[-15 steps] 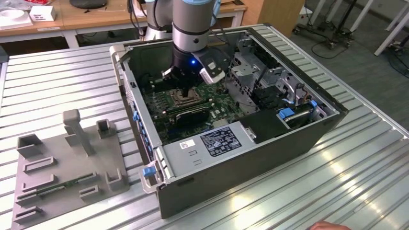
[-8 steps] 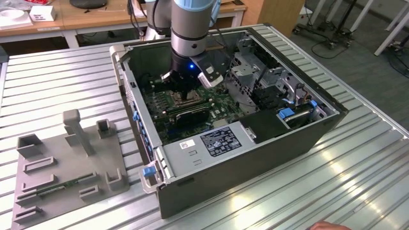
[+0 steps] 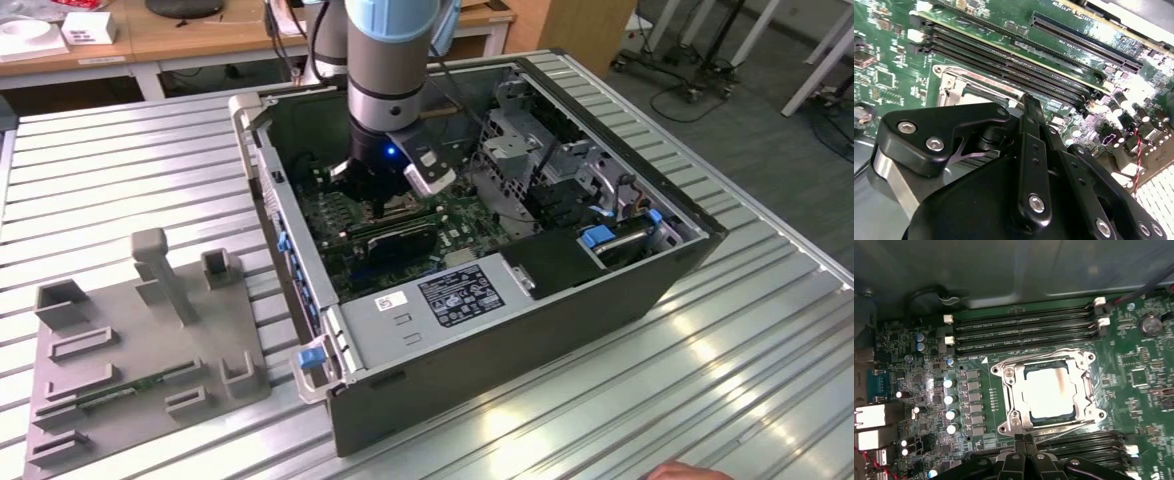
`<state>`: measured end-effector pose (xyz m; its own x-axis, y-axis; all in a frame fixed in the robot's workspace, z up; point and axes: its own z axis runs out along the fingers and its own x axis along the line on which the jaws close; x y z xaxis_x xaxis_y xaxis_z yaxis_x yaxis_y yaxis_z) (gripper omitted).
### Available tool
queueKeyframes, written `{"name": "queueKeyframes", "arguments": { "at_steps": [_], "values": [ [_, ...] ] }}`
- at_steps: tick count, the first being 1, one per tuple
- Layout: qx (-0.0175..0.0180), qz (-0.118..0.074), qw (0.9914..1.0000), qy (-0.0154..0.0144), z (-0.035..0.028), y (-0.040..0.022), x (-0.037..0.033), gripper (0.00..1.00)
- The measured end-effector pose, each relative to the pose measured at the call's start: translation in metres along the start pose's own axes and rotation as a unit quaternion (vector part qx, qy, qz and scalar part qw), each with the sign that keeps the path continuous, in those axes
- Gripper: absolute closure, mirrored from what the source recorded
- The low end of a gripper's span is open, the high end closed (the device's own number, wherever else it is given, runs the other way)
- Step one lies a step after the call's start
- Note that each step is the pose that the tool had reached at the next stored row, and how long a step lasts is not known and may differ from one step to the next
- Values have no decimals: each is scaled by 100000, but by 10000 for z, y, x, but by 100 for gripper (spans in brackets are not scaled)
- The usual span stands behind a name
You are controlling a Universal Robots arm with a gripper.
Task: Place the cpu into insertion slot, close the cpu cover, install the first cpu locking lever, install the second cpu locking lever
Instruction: 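Install the second cpu locking lever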
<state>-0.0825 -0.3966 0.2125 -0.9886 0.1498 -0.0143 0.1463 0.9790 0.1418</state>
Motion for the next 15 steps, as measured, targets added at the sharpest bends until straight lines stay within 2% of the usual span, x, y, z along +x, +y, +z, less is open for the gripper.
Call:
{"name": "queueKeyframes", "arguments": {
  "at_steps": [4, 9, 15],
  "values": [
    [-4, -8, 100000, 3, 52, -9, 8, 89],
    [-15, -43, 100000, 5, 58, -10, 15, 89],
    [-27, -1280, 99992, 186, 78, -21, 66, 89]
  ]
}}
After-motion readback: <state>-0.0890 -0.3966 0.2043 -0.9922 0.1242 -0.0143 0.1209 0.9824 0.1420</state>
